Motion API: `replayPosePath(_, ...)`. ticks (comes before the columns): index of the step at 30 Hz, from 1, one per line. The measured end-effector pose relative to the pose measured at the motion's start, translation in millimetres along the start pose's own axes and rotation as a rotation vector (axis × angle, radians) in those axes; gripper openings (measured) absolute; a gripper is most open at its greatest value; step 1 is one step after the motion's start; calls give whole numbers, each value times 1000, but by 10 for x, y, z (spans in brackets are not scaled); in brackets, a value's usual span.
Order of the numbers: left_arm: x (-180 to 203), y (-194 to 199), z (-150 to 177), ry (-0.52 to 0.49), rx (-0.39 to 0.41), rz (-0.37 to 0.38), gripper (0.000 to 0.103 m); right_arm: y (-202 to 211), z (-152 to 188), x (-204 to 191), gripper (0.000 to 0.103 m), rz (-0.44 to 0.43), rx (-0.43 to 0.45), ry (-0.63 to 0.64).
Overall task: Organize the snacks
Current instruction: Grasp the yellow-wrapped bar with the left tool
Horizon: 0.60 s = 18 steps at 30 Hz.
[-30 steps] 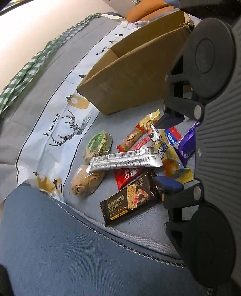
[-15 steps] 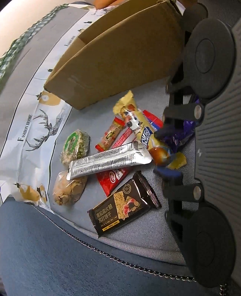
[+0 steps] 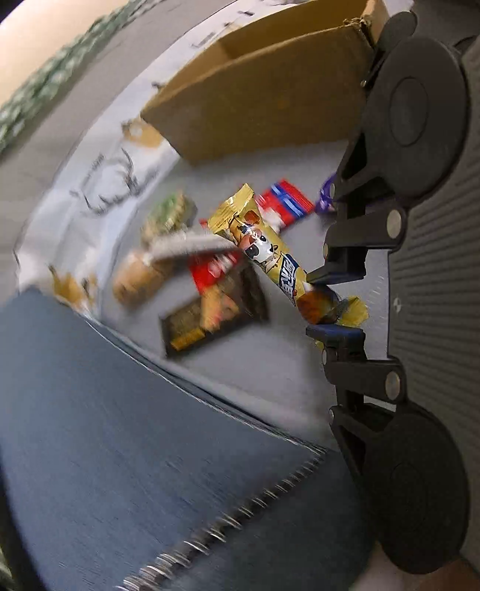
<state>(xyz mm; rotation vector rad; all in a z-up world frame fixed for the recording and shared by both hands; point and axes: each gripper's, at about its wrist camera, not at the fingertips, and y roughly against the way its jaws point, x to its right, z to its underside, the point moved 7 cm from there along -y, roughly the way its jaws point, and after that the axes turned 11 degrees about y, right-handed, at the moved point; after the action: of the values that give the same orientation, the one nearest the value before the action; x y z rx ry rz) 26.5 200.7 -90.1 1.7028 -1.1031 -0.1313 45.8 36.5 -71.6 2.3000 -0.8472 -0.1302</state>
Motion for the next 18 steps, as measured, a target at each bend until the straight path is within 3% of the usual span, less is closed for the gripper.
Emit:
replayPosePath(3,-14,-79,58,8,-84,4,29,-16,36,-30,20,-25,-25,-6)
replayPosePath(7,50,-85,75,-11,-88,42,42,-46,74,-60,39,-59,-54,-38)
replayPosePath(13,186,-123,154,-79,-143,144,44,-106,96,12,39,-114,-69,-125)
replayPosePath(18,286,-20,115,-111,-25,182,44,-189,135,-99,39,-138,-100,-67)
